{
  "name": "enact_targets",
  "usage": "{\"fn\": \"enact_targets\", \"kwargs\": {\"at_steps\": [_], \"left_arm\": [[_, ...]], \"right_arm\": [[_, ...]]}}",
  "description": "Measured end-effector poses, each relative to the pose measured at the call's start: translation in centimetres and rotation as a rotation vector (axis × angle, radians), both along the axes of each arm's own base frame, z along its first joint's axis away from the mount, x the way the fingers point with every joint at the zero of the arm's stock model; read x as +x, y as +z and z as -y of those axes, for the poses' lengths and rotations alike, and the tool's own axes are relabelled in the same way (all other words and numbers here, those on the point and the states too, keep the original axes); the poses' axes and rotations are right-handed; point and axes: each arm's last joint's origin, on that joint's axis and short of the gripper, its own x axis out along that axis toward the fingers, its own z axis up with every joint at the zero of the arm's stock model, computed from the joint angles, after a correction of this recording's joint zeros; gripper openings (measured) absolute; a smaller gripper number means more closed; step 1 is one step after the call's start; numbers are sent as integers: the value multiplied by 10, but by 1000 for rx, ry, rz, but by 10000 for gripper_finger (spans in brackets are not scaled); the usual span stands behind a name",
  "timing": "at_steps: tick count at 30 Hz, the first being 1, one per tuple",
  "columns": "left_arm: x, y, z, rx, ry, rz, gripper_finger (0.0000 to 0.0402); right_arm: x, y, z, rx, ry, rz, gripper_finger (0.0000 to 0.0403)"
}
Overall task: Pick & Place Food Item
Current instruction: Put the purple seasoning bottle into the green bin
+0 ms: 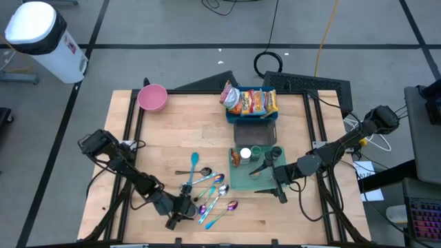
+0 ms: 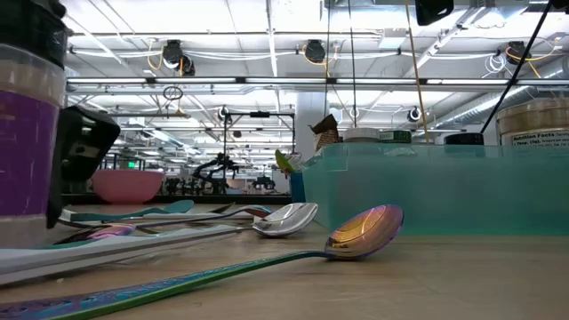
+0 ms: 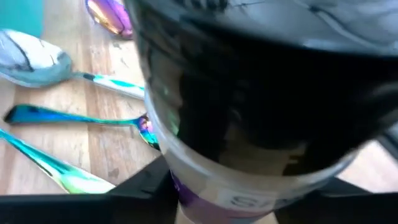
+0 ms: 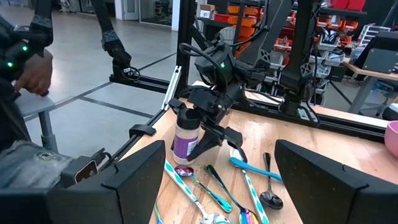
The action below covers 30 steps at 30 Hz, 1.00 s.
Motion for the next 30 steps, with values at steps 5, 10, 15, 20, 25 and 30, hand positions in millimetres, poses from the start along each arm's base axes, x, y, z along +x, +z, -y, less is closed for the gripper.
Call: {"fn": "enact_targets", "kwargs": {"at_steps": [5,10,15,20,25,30], "left_arm": [[1,27,-6,-169,80,-15,161],[1,63,-26,-227,185,24,161],[10,85,-51,-150,287,166,161],[39,102,-70,-76,349,203,161],[68,111,-79,-7,352,117,161],[88,111,-79,46,358,87,161]], "right_arm": [[0,0,0,2,0,4,293],[1,5,0,28,-7,51,293],[8,3,-1,47,-108,96,293],[22,4,-6,29,-213,70,293],[43,13,-15,26,-230,-42,293],[65,14,-20,29,-335,-112,293]]}}
